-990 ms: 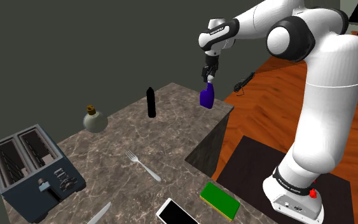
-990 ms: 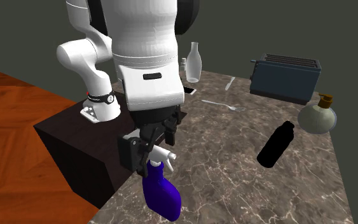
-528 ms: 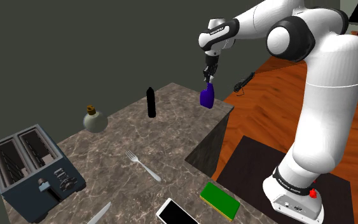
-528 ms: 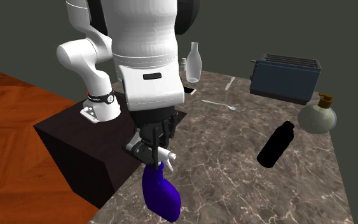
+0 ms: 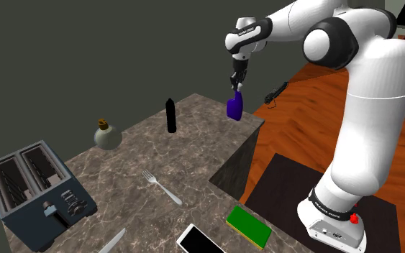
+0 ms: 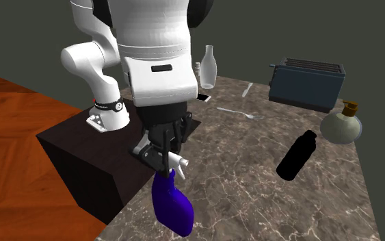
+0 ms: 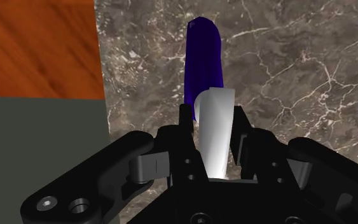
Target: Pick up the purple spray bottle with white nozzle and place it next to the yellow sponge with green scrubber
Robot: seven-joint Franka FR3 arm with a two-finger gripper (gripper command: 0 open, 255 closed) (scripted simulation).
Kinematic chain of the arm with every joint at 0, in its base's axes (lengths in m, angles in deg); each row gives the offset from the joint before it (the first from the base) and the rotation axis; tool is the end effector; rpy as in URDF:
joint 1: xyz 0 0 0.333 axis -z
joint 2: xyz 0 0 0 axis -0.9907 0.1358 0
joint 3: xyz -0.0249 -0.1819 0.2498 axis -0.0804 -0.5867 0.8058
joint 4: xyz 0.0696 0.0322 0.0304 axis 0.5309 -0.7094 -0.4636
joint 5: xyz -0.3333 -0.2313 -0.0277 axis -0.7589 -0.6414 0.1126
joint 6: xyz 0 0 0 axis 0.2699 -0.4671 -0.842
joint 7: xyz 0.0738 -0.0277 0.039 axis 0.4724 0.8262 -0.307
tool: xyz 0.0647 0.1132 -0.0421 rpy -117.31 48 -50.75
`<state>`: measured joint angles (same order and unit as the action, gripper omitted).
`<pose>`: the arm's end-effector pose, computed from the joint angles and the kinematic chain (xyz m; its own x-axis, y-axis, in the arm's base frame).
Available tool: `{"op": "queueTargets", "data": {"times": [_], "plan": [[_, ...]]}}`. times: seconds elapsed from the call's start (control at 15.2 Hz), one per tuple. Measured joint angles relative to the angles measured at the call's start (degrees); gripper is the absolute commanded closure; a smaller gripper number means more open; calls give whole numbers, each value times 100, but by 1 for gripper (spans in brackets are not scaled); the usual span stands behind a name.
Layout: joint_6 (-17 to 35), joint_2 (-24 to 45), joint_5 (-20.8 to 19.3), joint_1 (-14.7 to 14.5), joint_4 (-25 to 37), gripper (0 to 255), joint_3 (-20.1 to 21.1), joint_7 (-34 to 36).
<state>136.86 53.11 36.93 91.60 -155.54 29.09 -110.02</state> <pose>0.5685 -0.3210 0.3937 0.9987 -0.0473 0.0200 -0.0476 -0.9988 0.0131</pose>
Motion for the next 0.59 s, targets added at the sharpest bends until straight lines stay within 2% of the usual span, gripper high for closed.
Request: {"op": "queueTargets", "data": {"times": [0.59], "plan": [[-659,-123,-68,7,549,255,-28,47]]}}
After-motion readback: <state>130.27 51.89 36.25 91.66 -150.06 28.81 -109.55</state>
